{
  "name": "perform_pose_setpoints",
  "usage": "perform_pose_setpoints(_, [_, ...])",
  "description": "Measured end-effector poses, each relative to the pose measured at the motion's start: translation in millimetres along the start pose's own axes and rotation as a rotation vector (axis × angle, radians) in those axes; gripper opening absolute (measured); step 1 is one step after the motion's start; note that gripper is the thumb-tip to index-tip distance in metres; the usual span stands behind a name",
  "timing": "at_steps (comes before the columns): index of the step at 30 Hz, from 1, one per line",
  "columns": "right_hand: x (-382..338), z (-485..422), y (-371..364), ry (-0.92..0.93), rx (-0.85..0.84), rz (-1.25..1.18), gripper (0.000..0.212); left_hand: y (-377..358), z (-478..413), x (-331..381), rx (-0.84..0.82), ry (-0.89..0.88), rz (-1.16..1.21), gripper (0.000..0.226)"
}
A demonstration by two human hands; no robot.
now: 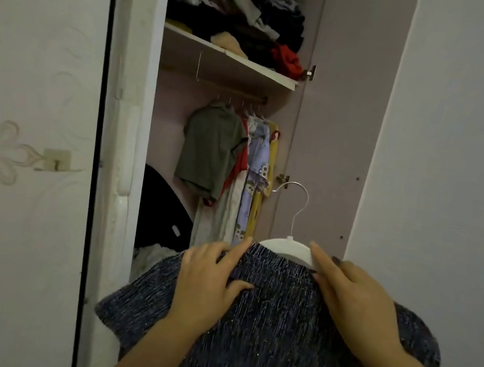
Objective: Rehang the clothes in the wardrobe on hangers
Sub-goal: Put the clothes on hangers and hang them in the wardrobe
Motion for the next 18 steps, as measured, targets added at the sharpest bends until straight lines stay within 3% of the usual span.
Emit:
perform_pose_setpoints(10, [64,-105,-121,0.021,0.039,-0.006,0.051,-112,-87,-76,0.015,0.095,0.004,0.068])
perform_pose_setpoints(18, [115,-196,-244,0.116,0.118,-0.075,0.051,-207,-152,-145,0.052,0.161,-0.135,0.069])
Point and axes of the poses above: each hand's wrist, its own z-axis away from the middle knuckle, its own y-axis out of the back of the hand, x = y × z, the point moved 2 cm from there along -z, towards the middle knuckle, and after that the axes turned 4 degrees about -y, right-handed, at the moved point
